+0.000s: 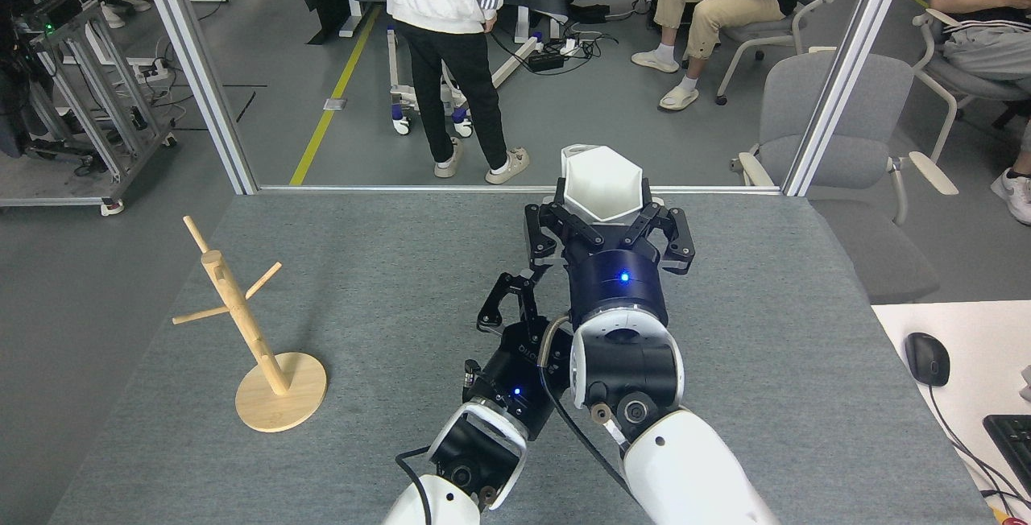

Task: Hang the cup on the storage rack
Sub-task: 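Bring the left gripper under the cup and grasp it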

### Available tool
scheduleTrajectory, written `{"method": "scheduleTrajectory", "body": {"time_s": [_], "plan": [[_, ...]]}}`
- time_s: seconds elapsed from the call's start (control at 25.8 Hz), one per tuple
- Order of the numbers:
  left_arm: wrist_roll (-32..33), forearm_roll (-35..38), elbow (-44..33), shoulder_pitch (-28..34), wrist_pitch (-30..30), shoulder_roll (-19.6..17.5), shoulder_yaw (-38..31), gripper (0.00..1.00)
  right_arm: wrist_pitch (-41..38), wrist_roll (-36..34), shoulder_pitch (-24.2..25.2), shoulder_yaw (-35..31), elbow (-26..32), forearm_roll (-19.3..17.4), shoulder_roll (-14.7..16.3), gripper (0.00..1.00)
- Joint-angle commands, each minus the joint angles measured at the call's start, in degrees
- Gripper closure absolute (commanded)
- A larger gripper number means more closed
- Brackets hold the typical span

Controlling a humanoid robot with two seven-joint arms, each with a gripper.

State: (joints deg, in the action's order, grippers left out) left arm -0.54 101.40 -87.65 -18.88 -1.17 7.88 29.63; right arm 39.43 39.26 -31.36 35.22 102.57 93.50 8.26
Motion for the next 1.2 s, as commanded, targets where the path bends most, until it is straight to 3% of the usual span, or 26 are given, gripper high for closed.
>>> {"method": "scheduleTrajectory", "body": {"time_s": [0.0, 0.35, 1.01, 1.16], "plan": [[0.02, -0.32, 2.48, -2.04, 0.20, 0.03, 0.25, 0.01, -0.14, -0.06, 0.08, 0.11, 0.00, 0.01, -0.08, 0.67], [0.81, -0.50, 7.23, -7.05, 0.29, 0.11, 0.17, 0.01, -0.41, -0.06, 0.25, 0.11, -0.09, 0.01, -0.09, 0.66], [4.50, -2.96, 8.54, -11.97, 0.11, 0.38, 2.98, 0.01, -0.49, -0.14, 0.95, 0.11, -0.44, 0.01, 0.09, 0.66], [4.50, -2.96, 9.60, -13.38, 0.11, 0.38, 3.15, 0.13, -0.49, -0.23, 0.87, 0.11, -0.53, 0.01, 0.09, 0.66]]}}
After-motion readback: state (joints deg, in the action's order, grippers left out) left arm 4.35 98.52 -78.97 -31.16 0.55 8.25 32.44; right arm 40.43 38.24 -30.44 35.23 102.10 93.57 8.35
